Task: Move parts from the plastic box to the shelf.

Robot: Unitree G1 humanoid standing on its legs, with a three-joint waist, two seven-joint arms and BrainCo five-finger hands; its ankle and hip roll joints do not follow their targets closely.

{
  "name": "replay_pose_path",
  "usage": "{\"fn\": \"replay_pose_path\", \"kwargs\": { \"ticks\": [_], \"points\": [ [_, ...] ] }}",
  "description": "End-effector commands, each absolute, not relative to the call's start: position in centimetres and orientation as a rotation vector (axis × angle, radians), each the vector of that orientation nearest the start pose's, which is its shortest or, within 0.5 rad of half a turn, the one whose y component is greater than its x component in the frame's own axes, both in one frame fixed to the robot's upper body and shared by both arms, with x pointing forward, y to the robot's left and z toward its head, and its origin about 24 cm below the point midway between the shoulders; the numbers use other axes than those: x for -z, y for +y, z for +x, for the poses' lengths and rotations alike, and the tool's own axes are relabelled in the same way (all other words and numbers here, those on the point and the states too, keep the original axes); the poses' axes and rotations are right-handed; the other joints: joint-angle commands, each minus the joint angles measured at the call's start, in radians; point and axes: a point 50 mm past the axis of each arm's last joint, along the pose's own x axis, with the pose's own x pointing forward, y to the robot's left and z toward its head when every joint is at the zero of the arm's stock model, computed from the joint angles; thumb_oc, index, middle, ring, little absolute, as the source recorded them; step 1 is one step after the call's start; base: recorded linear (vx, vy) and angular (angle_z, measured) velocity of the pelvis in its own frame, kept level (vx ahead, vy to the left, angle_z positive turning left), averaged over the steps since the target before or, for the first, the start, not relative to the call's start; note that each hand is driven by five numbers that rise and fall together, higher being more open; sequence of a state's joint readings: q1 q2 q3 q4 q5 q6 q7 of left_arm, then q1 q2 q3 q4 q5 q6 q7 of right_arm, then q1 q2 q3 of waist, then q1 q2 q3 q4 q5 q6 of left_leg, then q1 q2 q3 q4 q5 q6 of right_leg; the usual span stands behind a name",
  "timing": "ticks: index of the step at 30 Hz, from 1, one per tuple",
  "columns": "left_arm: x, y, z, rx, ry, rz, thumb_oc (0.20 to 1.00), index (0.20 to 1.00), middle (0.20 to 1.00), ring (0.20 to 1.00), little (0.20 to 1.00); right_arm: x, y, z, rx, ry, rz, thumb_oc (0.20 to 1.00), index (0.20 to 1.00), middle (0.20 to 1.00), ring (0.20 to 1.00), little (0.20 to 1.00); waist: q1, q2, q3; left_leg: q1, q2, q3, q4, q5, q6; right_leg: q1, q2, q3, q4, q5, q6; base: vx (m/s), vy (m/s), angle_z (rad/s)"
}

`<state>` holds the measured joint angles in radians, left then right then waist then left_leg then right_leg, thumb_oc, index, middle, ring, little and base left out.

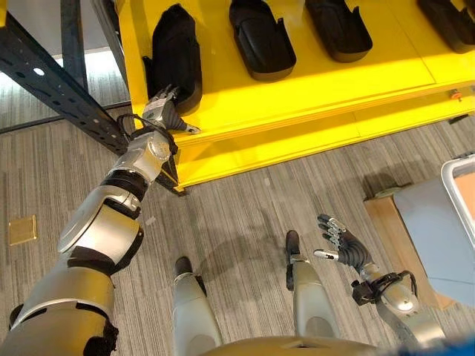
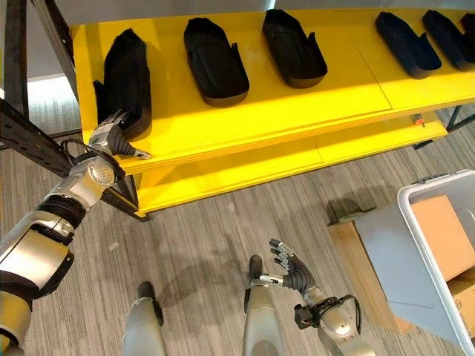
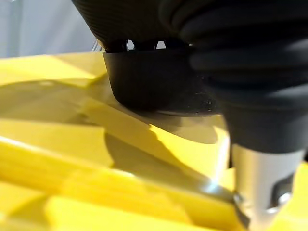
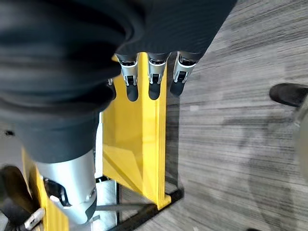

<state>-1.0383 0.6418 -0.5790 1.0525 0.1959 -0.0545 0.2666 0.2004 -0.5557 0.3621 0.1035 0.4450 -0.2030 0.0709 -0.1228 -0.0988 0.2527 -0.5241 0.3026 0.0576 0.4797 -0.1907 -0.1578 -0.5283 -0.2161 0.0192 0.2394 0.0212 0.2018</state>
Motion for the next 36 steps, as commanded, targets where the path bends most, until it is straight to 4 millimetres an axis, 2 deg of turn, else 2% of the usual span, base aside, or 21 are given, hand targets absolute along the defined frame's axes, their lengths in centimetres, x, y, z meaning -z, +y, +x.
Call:
{"fn": "replay_pose_path", "kwargs": {
  "ticks": [1, 2, 6, 7, 8, 12, 13, 14, 15, 20, 22, 24, 28, 30, 32, 36],
  "points": [
    [-20.0, 25.0, 41.2, -0.342, -0.045, 0.966, 1.000, 1.000, 1.000, 1.000, 1.000, -0.5, -19.6, 19.6, -0.328, 0.175, -0.065, 1.000, 1.000, 1.000, 1.000, 1.000, -0.063, 0.026, 0.019, 0.025, -0.039, 0.010, -0.038, 0.119, 0.029, -0.019, -0.004, 0.007, 0.240, -0.057, -0.049, 0.02, -0.007, 0.03],
    [-19.9, 25.1, 41.2, -0.342, -0.042, 0.960, 1.000, 1.000, 1.000, 1.000, 1.000, -0.4, -19.5, 19.6, -0.329, 0.179, -0.064, 1.000, 1.000, 1.000, 1.000, 1.000, -0.063, 0.028, 0.017, 0.035, -0.037, 0.006, -0.028, 0.088, 0.022, -0.010, -0.003, 0.009, 0.254, -0.087, -0.044, 0.10, -0.007, 0.01],
    [-20.3, 24.5, 41.3, -0.334, -0.073, 0.959, 1.000, 1.000, 1.000, 1.000, 1.000, -0.4, -19.5, 19.5, -0.335, 0.179, -0.060, 1.000, 1.000, 1.000, 1.000, 1.000, -0.064, 0.027, 0.018, 0.031, -0.036, 0.003, -0.025, 0.086, 0.022, -0.011, -0.002, 0.010, 0.258, -0.088, -0.045, 0.02, -0.008, -0.15],
    [-20.4, 24.4, 41.3, -0.332, -0.081, 0.963, 1.000, 1.000, 1.000, 1.000, 1.000, -0.4, -19.5, 19.5, -0.334, 0.179, -0.059, 1.000, 1.000, 1.000, 1.000, 1.000, -0.065, 0.025, 0.019, 0.020, -0.039, 0.007, -0.032, 0.118, 0.029, -0.020, -0.003, 0.007, 0.246, -0.059, -0.051, -0.08, -0.004, 0.19],
    [-20.6, 24.2, 41.4, -0.327, -0.091, 0.978, 1.000, 1.000, 1.000, 1.000, 1.000, -0.3, -19.6, 19.5, -0.333, 0.182, -0.063, 1.000, 1.000, 1.000, 1.000, 1.000, -0.065, 0.025, 0.019, 0.020, -0.038, 0.007, -0.032, 0.117, 0.029, -0.021, -0.003, 0.007, 0.248, -0.060, -0.051, -0.08, -0.001, 0.22],
    [-22.1, 23.0, 41.5, -0.315, -0.184, 1.128, 1.000, 1.000, 1.000, 1.000, 1.000, -0.5, -19.6, 19.6, -0.335, 0.174, -0.069, 1.000, 1.000, 1.000, 1.000, 1.000, -0.063, 0.026, 0.020, 0.017, -0.039, 0.005, -0.027, 0.114, 0.030, -0.025, -0.002, 0.009, 0.254, -0.062, -0.052, 0.00, -0.001, -0.07],
    [-22.7, 22.7, 41.5, -0.317, -0.216, 1.170, 1.000, 1.000, 1.000, 1.000, 1.000, -0.5, -19.6, 19.6, -0.335, 0.169, -0.071, 1.000, 1.000, 1.000, 1.000, 1.000, -0.062, 0.027, 0.021, 0.016, -0.039, 0.005, -0.025, 0.113, 0.030, -0.025, -0.002, 0.010, 0.256, -0.063, -0.052, 0.00, -0.008, 0.11],
    [-24.6, 21.6, 41.5, -0.309, -0.322, 1.288, 1.000, 1.000, 1.000, 1.000, 1.000, -0.8, -19.8, 19.8, -0.329, 0.153, -0.080, 1.000, 1.000, 1.000, 1.000, 1.000, -0.058, 0.031, 0.026, 0.016, -0.041, 0.002, -0.023, 0.113, 0.031, -0.022, -0.004, 0.007, 0.259, -0.066, -0.051, 0.00, -0.007, 0.14],
    [-25.2, 21.1, 41.4, -0.304, -0.360, 1.319, 1.000, 1.000, 1.000, 1.000, 1.000, -0.9, -19.9, 19.8, -0.324, 0.150, -0.084, 1.000, 1.000, 1.000, 1.000, 1.000, -0.056, 0.033, 0.027, 0.016, -0.042, 0.001, -0.022, 0.112, 0.031, -0.021, -0.005, 0.006, 0.260, -0.068, -0.051, -0.01, -0.009, 0.13],
    [-30.0, 18.6, 39.9, -0.292, -0.618, 1.405, 1.000, 1.000, 1.000, 1.000, 1.000, -0.8, -20.4, 20.0, -0.288, 0.145, -0.099, 1.000, 1.000, 1.000, 1.000, 1.000, -0.038, 0.044, 0.034, 0.021, -0.048, -0.005, -0.024, 0.109, 0.035, -0.009, -0.010, -0.003, 0.265, -0.074, -0.051, 0.00, -0.010, 0.07],
    [-31.0, 18.1, 39.4, -0.290, -0.679, 1.413, 1.000, 1.000, 1.000, 1.000, 1.000, -0.8, -20.5, 20.1, -0.280, 0.144, -0.098, 1.000, 1.000, 1.000, 1.000, 1.000, -0.034, 0.046, 0.034, 0.025, -0.049, -0.006, -0.024, 0.107, 0.036, -0.005, -0.011, -0.004, 0.266, -0.076, -0.051, 0.00, -0.006, 0.03],
    [-32.5, 17.9, 38.5, -0.305, -0.754, 1.394, 1.000, 1.000, 1.000, 1.000, 1.000, -0.8, -20.7, 20.1, -0.271, 0.147, -0.108, 1.000, 1.000, 1.000, 1.000, 1.000, -0.027, 0.051, 0.032, 0.031, -0.050, -0.007, -0.024, 0.104, 0.037, -0.001, -0.012, -0.006, 0.267, -0.078, -0.052, 0.00, 0.000, 0.00],
    [-33.6, 18.5, 37.5, -0.332, -0.804, 1.401, 1.000, 1.000, 1.000, 1.000, 1.000, -0.7, -20.9, 20.2, -0.264, 0.154, -0.110, 1.000, 1.000, 1.000, 1.000, 1.000, -0.021, 0.056, 0.031, 0.037, -0.050, -0.009, -0.022, 0.100, 0.037, 0.006, -0.013, -0.004, 0.268, -0.082, -0.053, 0.00, -0.003, -0.05],
    [-33.6, 18.5, 37.5, -0.332, -0.804, 1.401, 1.000, 1.000, 1.000, 1.000, 1.000, -0.7, -20.9, 20.2, -0.264, 0.154, -0.110, 1.000, 1.000, 1.000, 1.000, 1.000, -0.021, 0.057, 0.031, 0.037, -0.050, -0.009, -0.022, 0.100, 0.037, 0.007, -0.013, -0.004, 0.268, -0.082, -0.053, 0.00, -0.001, -0.02],
    [-34.1, 19.0, 36.7, -0.340, -0.834, 1.396, 1.000, 1.000, 1.000, 1.000, 1.000, -0.6, -20.9, 20.1, -0.265, 0.161, -0.114, 1.000, 1.000, 1.000, 1.000, 1.000, -0.014, 0.058, 0.030, 0.039, -0.052, -0.012, -0.020, 0.099, 0.037, 0.012, -0.012, -0.007, 0.267, -0.083, -0.055, 0.00, 0.000, 0.00],
    [-33.9, 19.4, 35.5, -0.343, -0.889, 1.343, 1.000, 1.000, 1.000, 1.000, 1.000, -0.6, -20.7, 20.2, -0.267, 0.156, -0.106, 1.000, 1.000, 1.000, 1.000, 1.000, -0.006, 0.059, 0.029, 0.041, -0.052, -0.013, -0.022, 0.097, 0.037, 0.017, -0.012, -0.009, 0.267, -0.085, -0.057, 0.00, -0.003, -0.01]
  ]
}}
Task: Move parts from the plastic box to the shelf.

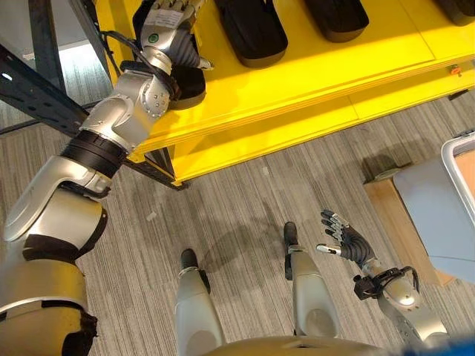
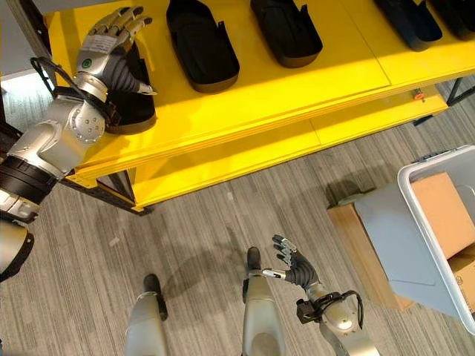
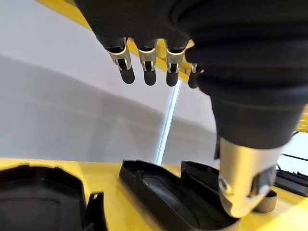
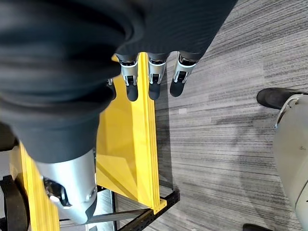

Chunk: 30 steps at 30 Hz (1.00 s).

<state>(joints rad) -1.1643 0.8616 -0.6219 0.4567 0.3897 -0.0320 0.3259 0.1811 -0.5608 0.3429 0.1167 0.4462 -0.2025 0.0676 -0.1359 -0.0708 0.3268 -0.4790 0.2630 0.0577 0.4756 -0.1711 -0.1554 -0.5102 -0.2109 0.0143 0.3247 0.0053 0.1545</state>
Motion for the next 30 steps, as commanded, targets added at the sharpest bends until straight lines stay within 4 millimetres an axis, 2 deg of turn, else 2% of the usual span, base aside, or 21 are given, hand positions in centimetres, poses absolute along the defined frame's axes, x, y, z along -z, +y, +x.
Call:
{"fn": "replay_pose_path", "kwargs": {
  "ticks": [1, 5, 6, 8, 10, 12, 14, 22, 30],
  "points": [
    [-33.6, 19.5, 35.1, -0.340, -0.900, 1.340, 1.000, 1.000, 1.000, 1.000, 1.000, -0.6, -20.7, 20.2, -0.266, 0.158, -0.106, 1.000, 1.000, 1.000, 1.000, 1.000, 0.008, 0.032, -0.045, -0.004, -0.012, -0.014, -0.017, 0.077, 0.034, -0.001, -0.017, -0.004, 0.183, -0.071, -0.010, -0.01, -0.011, -0.05],
    [-31.2, 19.8, 33.4, -0.277, -0.922, 1.265, 1.000, 1.000, 1.000, 1.000, 1.000, -0.7, -20.7, 20.5, -0.254, 0.150, -0.106, 1.000, 1.000, 1.000, 1.000, 1.000, 0.021, 0.032, -0.041, 0.004, -0.015, -0.015, -0.022, 0.077, 0.036, 0.003, -0.019, -0.007, 0.183, -0.073, -0.015, 0.00, 0.000, 0.00],
    [-29.8, 19.8, 33.0, -0.238, -0.906, 1.220, 1.000, 1.000, 1.000, 1.000, 1.000, -0.7, -20.6, 20.6, -0.246, 0.146, -0.101, 1.000, 1.000, 1.000, 1.000, 1.000, 0.026, 0.030, -0.036, 0.006, -0.016, -0.015, -0.024, 0.078, 0.036, 0.007, -0.019, -0.007, 0.182, -0.074, -0.018, 0.00, 0.000, 0.00],
    [-28.2, 19.5, 32.5, -0.189, -0.890, 1.162, 1.000, 1.000, 1.000, 1.000, 1.000, -0.7, -20.4, 20.7, -0.245, 0.141, -0.099, 1.000, 1.000, 1.000, 1.000, 1.000, 0.030, 0.028, -0.031, 0.011, -0.017, -0.015, -0.027, 0.079, 0.036, 0.012, -0.018, -0.007, 0.180, -0.073, -0.019, 0.00, 0.000, 0.00],
    [-27.4, 19.4, 32.2, -0.177, -0.879, 1.151, 1.000, 1.000, 1.000, 1.000, 1.000, -0.7, -20.3, 20.8, -0.248, 0.140, -0.102, 1.000, 1.000, 1.000, 1.000, 1.000, 0.029, 0.030, -0.030, 0.013, -0.017, -0.015, -0.029, 0.080, 0.036, 0.015, -0.019, -0.008, 0.179, -0.074, -0.020, -0.01, -0.006, 0.02],
    [-24.9, 18.6, 30.8, -0.088, -0.858, 1.108, 1.000, 1.000, 1.000, 1.000, 1.000, -0.9, -20.1, 21.1, -0.244, 0.131, -0.097, 1.000, 1.000, 1.000, 1.000, 1.000, 0.038, 0.027, -0.023, 0.023, -0.017, -0.014, -0.038, 0.083, 0.036, 0.022, -0.017, -0.010, 0.179, -0.076, -0.024, 0.00, 0.000, 0.00],
    [-23.7, 18.5, 30.0, -0.049, -0.840, 1.074, 1.000, 1.000, 1.000, 1.000, 1.000, -1.1, -20.0, 21.2, -0.239, 0.123, -0.096, 1.000, 1.000, 1.000, 1.000, 1.000, 0.042, 0.027, -0.019, 0.028, -0.015, -0.012, -0.040, 0.083, 0.036, 0.026, -0.017, -0.012, 0.181, -0.076, -0.025, 0.00, 0.000, 0.00],
    [-20.6, 18.8, 26.8, 0.064, -0.770, 1.034, 1.000, 1.000, 1.000, 1.000, 1.000, -1.8, -19.8, 21.7, -0.228, 0.090, -0.110, 1.000, 1.000, 1.000, 1.000, 1.000, 0.059, 0.031, 0.004, 0.032, -0.016, -0.015, -0.042, 0.090, 0.039, 0.030, -0.016, -0.015, 0.184, -0.075, -0.029, 0.00, -0.004, 0.00],
    [-18.6, 20.1, 26.8, 0.060, -0.655, 1.082, 1.000, 1.000, 1.000, 1.000, 1.000, -2.0, -19.8, 21.9, -0.233, 0.087, -0.116, 1.000, 1.000, 1.000, 1.000, 1.000, 0.062, 0.028, 0.015, 0.019, -0.019, -0.021, -0.033, 0.089, 0.044, 0.018, -0.017, -0.018, 0.193, -0.074, -0.030, 0.00, 0.000, 0.00]
  ]
}}
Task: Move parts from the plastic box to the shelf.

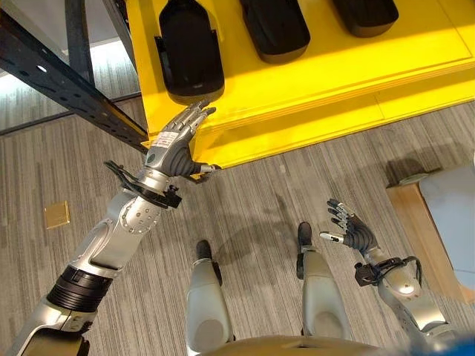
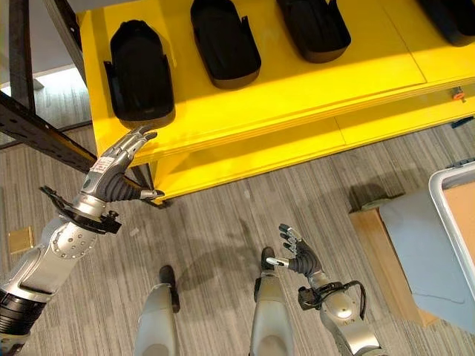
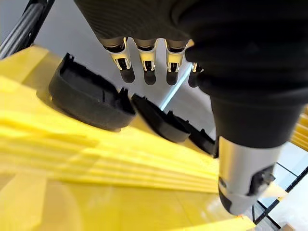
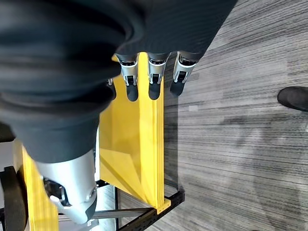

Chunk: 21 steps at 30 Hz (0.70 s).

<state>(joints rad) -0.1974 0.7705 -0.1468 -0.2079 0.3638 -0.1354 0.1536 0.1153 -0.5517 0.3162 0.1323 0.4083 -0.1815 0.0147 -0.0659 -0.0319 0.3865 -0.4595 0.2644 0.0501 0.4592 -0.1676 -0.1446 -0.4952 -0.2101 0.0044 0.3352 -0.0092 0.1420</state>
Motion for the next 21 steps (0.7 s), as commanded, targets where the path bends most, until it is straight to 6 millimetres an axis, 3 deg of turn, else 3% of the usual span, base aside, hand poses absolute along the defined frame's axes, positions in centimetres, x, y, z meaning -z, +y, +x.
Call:
{"fn": "replay_pose_path", "kwargs": {
  "ticks": [1, 11, 15, 21],
  "points": [
    [-18.3, 20.5, 26.9, 0.051, -0.628, 1.095, 1.000, 1.000, 1.000, 1.000, 1.000, -2.1, -19.8, 21.9, -0.236, 0.086, -0.113, 1.000, 1.000, 1.000, 1.000, 1.000, -0.009, -0.012, -0.043, -0.004, -0.021, -0.014, -0.014, 0.086, 0.033, 0.002, -0.018, -0.007, 0.182, -0.059, -0.017, -0.02, -0.005, 0.03],
    [-16.0, 20.8, 28.6, 0.057, -0.511, 1.131, 1.000, 1.000, 1.000, 1.000, 1.000, -2.2, -19.8, 22.0, -0.236, 0.085, -0.116, 1.000, 1.000, 1.000, 1.000, 1.000, -0.017, -0.018, -0.041, -0.011, -0.021, -0.011, -0.009, 0.085, 0.035, -0.011, -0.017, -0.002, 0.189, -0.058, -0.019, 0.00, -0.001, 0.00],
    [-14.7, 20.5, 30.2, 0.045, -0.449, 1.117, 1.000, 1.000, 1.000, 1.000, 1.000, -2.1, -19.8, 21.9, -0.241, 0.091, -0.123, 1.000, 1.000, 1.000, 1.000, 1.000, -0.026, -0.021, -0.043, -0.018, -0.018, -0.007, 0.000, 0.085, 0.035, -0.022, -0.013, 0.003, 0.199, -0.057, -0.020, 0.00, 0.000, 0.00],
    [-15.0, 19.4, 31.9, 0.028, -0.461, 1.146, 1.000, 1.000, 1.000, 1.000, 1.000, -2.0, -19.7, 21.8, -0.241, 0.098, -0.115, 1.000, 1.000, 1.000, 1.000, 1.000, -0.036, -0.024, -0.048, -0.022, -0.014, -0.006, 0.001, 0.086, 0.034, -0.032, -0.009, 0.005, 0.202, -0.058, -0.020, 0.00, -0.001, -0.01]
  ]
}}
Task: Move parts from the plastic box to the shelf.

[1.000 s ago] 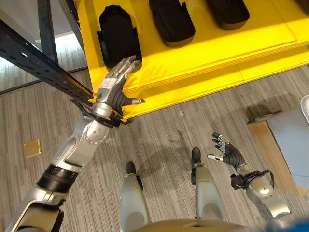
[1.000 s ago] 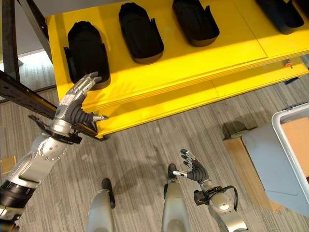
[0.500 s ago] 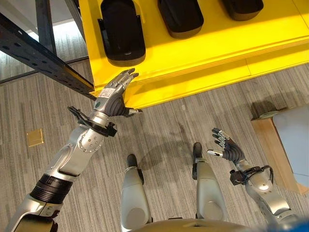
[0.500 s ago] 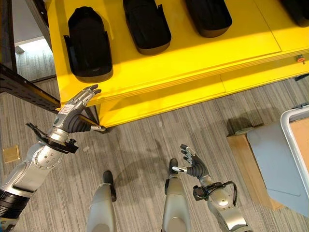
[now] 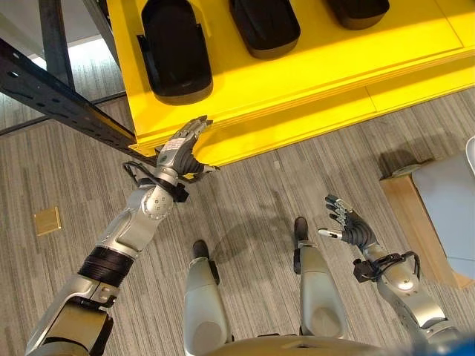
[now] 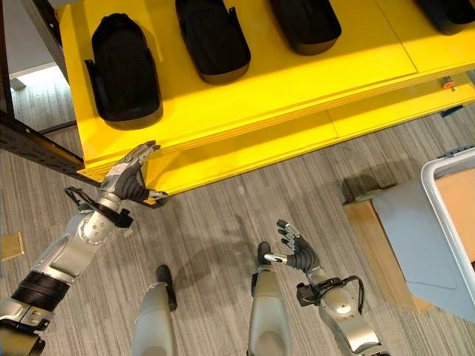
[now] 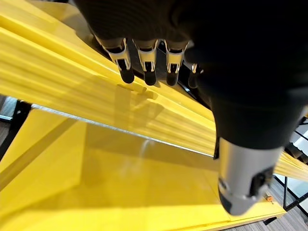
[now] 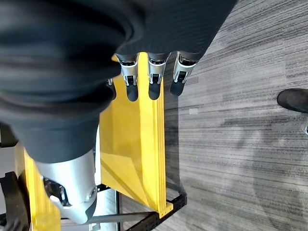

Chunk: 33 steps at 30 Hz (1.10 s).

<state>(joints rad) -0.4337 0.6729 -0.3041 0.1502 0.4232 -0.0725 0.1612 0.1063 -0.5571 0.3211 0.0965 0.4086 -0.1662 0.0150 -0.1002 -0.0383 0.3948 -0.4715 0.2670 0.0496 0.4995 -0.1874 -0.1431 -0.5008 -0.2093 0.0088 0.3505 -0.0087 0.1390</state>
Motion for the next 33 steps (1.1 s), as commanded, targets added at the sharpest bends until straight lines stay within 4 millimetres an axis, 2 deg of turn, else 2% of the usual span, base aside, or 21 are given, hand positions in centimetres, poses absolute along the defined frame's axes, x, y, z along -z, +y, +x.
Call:
{"fn": "replay_pose_path", "kwargs": {
  "ticks": [1, 5, 10, 20, 33],
  "points": [
    [-15.2, 19.3, 32.1, 0.027, -0.464, 1.146, 1.000, 1.000, 1.000, 1.000, 1.000, -1.9, -19.7, 21.8, -0.242, 0.098, -0.116, 1.000, 1.000, 1.000, 1.000, 1.000, -0.002, -0.017, -0.057, -0.011, -0.017, -0.006, -0.039, 0.105, 0.032, -0.028, -0.010, 0.001, 0.189, -0.059, -0.017, 0.02, 0.002, -0.06],
    [-15.6, 19.0, 33.0, 0.004, -0.468, 1.149, 1.000, 1.000, 1.000, 1.000, 1.000, -1.7, -19.9, 21.7, -0.236, 0.111, -0.113, 1.000, 1.000, 1.000, 1.000, 1.000, -0.009, -0.016, -0.064, -0.013, -0.014, -0.003, -0.037, 0.104, 0.030, -0.033, -0.007, 0.005, 0.191, -0.060, -0.018, 0.02, 0.002, -0.04],
    [-15.4, 18.9, 33.6, -0.005, -0.443, 1.141, 1.000, 1.000, 1.000, 1.000, 1.000, -1.5, -19.9, 21.6, -0.232, 0.117, -0.110, 1.000, 1.000, 1.000, 1.000, 1.000, -0.013, -0.015, -0.070, -0.014, -0.013, -0.001, -0.037, 0.104, 0.030, -0.036, -0.007, 0.007, 0.191, -0.059, -0.016, 0.01, 0.000, -0.03],
    [-15.0, 20.6, 34.4, -0.072, -0.369, 1.153, 1.000, 1.000, 1.000, 1.000, 1.000, -1.3, -20.0, 21.5, -0.233, 0.133, -0.112, 1.000, 1.000, 1.000, 1.000, 1.000, -0.017, -0.014, -0.073, -0.025, -0.013, -0.001, -0.021, 0.102, 0.031, -0.045, -0.009, 0.008, 0.199, -0.059, -0.016, 0.01, 0.002, -0.01],
    [-14.8, 21.7, 34.8, -0.103, -0.323, 1.167, 1.000, 1.000, 1.000, 1.000, 1.000, -1.0, -20.2, 21.1, -0.245, 0.152, -0.115, 1.000, 1.000, 1.000, 1.000, 1.000, -0.016, -0.011, -0.074, -0.033, -0.015, 0.000, -0.012, 0.098, 0.032, -0.055, -0.008, 0.014, 0.209, -0.060, -0.016, 0.00, 0.001, -0.01]
  ]
}}
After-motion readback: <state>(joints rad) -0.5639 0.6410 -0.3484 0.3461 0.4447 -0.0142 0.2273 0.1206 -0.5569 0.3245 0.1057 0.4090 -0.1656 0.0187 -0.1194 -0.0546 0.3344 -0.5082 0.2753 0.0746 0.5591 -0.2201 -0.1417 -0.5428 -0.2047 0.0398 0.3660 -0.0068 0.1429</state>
